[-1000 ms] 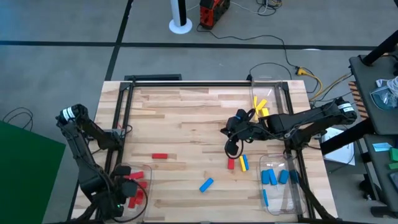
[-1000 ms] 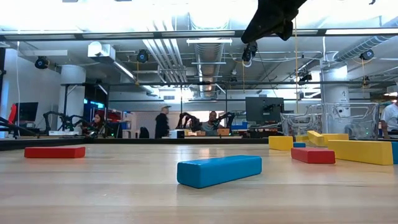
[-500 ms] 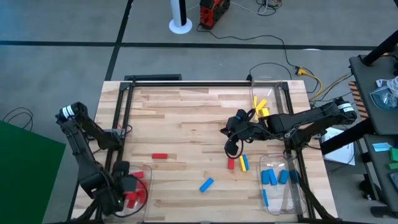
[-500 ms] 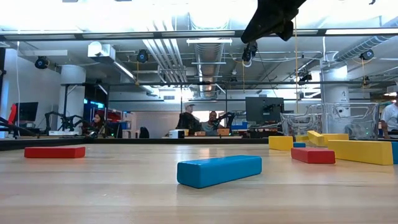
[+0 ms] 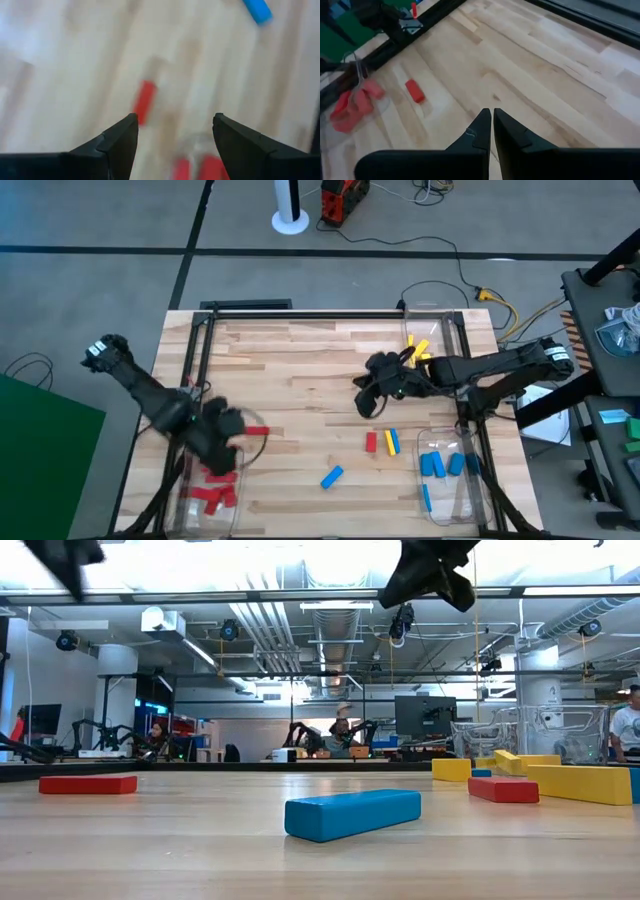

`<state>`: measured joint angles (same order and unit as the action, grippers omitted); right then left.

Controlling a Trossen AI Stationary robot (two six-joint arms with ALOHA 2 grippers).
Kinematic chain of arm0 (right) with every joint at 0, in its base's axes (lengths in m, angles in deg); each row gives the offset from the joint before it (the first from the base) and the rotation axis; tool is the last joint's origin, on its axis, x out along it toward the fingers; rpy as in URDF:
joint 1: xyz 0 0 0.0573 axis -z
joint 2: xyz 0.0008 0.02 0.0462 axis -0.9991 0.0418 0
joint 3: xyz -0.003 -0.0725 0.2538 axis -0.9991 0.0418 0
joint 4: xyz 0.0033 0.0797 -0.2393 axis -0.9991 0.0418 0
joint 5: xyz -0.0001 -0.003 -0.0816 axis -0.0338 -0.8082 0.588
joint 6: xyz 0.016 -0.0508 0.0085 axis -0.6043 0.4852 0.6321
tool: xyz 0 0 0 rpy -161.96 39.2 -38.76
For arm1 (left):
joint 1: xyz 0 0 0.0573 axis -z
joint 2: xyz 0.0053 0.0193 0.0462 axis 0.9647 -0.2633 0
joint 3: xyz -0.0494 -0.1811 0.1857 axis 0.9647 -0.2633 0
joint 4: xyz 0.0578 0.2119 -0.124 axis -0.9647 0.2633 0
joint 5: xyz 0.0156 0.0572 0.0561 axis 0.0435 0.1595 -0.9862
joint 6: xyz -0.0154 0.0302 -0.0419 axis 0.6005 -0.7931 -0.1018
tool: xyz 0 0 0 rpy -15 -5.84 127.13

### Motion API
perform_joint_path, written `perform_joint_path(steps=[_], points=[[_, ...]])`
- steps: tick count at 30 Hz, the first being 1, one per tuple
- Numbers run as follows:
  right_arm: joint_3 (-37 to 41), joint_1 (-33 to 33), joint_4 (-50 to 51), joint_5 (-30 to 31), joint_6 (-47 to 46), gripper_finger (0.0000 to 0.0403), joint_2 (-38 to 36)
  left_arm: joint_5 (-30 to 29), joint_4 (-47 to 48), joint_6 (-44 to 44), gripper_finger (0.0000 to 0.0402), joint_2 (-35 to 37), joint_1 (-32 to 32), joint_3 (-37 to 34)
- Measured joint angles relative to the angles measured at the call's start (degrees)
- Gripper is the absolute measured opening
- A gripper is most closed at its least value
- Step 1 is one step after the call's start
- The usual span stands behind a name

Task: Sort blocks
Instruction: Put the yellow block into the top right transparent bin

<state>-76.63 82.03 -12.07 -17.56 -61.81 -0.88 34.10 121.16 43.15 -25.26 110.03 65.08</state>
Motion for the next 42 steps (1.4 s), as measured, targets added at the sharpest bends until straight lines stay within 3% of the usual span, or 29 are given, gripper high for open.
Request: perform_joint_path(steps=[6,10,14,20,25,30,42], points=[[-3.53,4.47,2.96,-3.29,-1.98,0.0012,0.00,-6.96,-1.06,-13.29,0.0231,2.86,-11.46,-0.04],[-6.82,7.09,11.83,-3.68,-7.81,0.0012,0.00,-12.80,-2.94,-16.59,0.0231,3.70,-18.40,-0.07],[-9.73,9.54,22.90,-4.87,-15.92,0.0012,0.00,-12.71,-9.50,-15.74,0.0231,3.98,-25.51,-0.09],[-10.32,13.11,28.94,-14.24,-20.11,0.0012,0.25,-6.24,-23.46,-12.64,0.0231,1.95,-33.75,-0.09],[-10.76,13.48,31.73,-17.36,-19.27,0.0012,3.82,-2.14,-30.13,-11.36,0.0231,-0.22,-36.70,-0.09],[-13.19,13.53,37.60,-18.11,-20.28,0.0012,9.41,-2.05,-30.30,-12.06,0.0231,-1.49,-37.74,0.06],[-14.88,15.69,38.42,-20.12,-20.05,0.0027,17.25,-2.15,-30.17,-16.92,0.0231,-1.47,-41.53,0.11]])
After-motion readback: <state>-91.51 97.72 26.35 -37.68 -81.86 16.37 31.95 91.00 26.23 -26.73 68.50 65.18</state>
